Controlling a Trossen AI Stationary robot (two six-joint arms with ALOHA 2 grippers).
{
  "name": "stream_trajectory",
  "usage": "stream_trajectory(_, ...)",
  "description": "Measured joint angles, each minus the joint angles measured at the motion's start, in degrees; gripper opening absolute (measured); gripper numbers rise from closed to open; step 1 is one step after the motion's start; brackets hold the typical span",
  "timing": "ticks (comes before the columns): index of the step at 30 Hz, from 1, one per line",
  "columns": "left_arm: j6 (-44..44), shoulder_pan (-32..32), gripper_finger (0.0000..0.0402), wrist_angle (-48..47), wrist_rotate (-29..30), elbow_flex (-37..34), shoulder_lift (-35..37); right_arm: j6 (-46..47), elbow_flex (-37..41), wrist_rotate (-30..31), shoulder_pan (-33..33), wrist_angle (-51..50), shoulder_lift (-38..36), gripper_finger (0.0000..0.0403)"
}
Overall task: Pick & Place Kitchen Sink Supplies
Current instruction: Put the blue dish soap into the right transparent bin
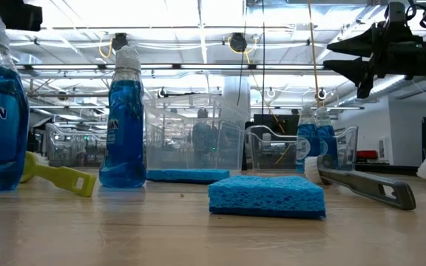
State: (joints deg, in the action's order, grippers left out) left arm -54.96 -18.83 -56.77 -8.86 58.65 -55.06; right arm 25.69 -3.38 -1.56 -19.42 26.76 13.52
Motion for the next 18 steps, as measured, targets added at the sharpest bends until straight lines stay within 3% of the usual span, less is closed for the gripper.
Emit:
stream_trajectory(8, -4.3, -5.0, 0.0365, 0.0, 5.1, 0.0, -6.1, -0.3, 0.0, 0.0, 0.0, 0.0, 0.0, 0.0178)
stream_trajectory(18, -6.3, -7.8, 0.0365, 0.0, 7.6, 0.0, -6.8, -1.5, 0.1, 0.2, 0.0, 0.0, 0.0, 0.0178)
